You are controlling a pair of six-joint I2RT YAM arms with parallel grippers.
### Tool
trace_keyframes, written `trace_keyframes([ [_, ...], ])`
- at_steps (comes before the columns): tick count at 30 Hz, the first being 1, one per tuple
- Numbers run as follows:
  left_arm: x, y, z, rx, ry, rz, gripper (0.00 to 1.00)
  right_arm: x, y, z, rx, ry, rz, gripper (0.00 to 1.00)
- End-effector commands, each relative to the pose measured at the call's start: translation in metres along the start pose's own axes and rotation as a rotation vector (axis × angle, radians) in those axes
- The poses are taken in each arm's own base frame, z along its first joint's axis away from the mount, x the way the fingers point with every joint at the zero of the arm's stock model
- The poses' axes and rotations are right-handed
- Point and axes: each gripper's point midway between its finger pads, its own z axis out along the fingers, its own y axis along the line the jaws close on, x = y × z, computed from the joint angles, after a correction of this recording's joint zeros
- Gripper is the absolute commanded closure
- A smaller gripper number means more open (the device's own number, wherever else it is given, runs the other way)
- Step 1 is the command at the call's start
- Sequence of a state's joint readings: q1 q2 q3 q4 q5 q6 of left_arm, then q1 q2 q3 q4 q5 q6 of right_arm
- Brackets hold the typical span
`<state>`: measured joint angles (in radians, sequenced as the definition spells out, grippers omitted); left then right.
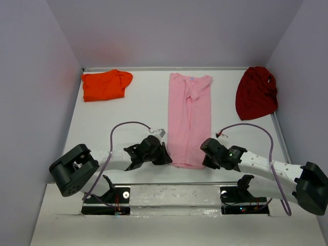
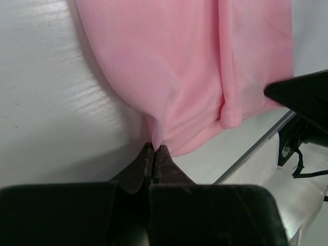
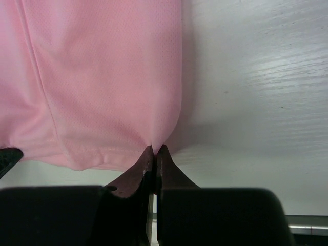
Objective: Fold and stack the t-shirts
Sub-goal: Fold the tshirt
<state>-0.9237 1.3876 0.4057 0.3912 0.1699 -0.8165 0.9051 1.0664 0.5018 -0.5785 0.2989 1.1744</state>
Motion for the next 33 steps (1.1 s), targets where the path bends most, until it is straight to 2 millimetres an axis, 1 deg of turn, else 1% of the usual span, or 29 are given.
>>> trace_keyframes([
  [1, -0.010, -0.003, -0.012, -0.014, -0.050, 0.026, 1.00, -0.011, -0.006, -0.015, 0.009, -0.047, -0.033, 1.00],
  [6, -0.016, -0.006, -0.016, -0.021, -0.067, 0.037, 1.00, -0.017, 0.003, -0.021, -0.013, -0.058, -0.065, 1.00],
  [8, -0.017, -0.006, -0.015, -0.023, -0.069, 0.037, 1.00, -0.020, 0.010, -0.022, -0.021, -0.060, -0.075, 1.00],
  [11, -0.024, -0.011, -0.015, -0.018, -0.084, 0.046, 1.00, -0.026, 0.017, -0.024, -0.030, -0.076, -0.089, 1.00],
  [15, -0.034, -0.020, -0.012, -0.014, -0.099, 0.061, 1.00, -0.041, 0.031, -0.031, -0.049, -0.121, -0.105, 1.00],
  [17, -0.036, -0.021, -0.010, -0.022, -0.101, 0.072, 1.00, -0.045, 0.036, -0.033, -0.052, -0.130, -0.116, 1.00],
  [20, -0.044, -0.027, -0.009, -0.019, -0.111, 0.077, 1.00, -0.049, 0.042, -0.034, -0.050, -0.141, -0.116, 1.00],
  [21, -0.047, -0.032, -0.009, -0.014, -0.117, 0.086, 1.00, -0.052, 0.045, -0.036, -0.055, -0.149, -0.113, 1.00],
  [23, -0.054, -0.033, -0.010, -0.031, -0.134, 0.090, 1.00, -0.056, 0.047, -0.038, -0.058, -0.162, -0.110, 1.00],
  [24, -0.060, -0.039, -0.012, -0.029, -0.142, 0.094, 1.00, -0.058, 0.048, -0.039, -0.062, -0.169, -0.108, 1.00],
  [27, -0.069, -0.042, -0.014, -0.049, -0.160, 0.117, 1.00, -0.067, 0.052, -0.044, -0.065, -0.204, -0.098, 1.00],
  [28, -0.076, -0.048, -0.017, -0.042, -0.175, 0.126, 1.00, -0.071, 0.053, -0.047, -0.062, -0.221, -0.096, 1.00],
  [30, -0.085, -0.047, -0.021, -0.066, -0.209, 0.130, 1.00, -0.076, 0.055, -0.050, -0.061, -0.238, -0.098, 1.00],
  [31, -0.091, -0.052, -0.026, -0.056, -0.228, 0.132, 1.00, -0.080, 0.054, -0.052, -0.051, -0.257, -0.096, 1.00],
  [33, -0.101, -0.056, -0.034, -0.064, -0.261, 0.139, 1.00, -0.087, 0.056, -0.056, -0.048, -0.282, -0.105, 1.00],
])
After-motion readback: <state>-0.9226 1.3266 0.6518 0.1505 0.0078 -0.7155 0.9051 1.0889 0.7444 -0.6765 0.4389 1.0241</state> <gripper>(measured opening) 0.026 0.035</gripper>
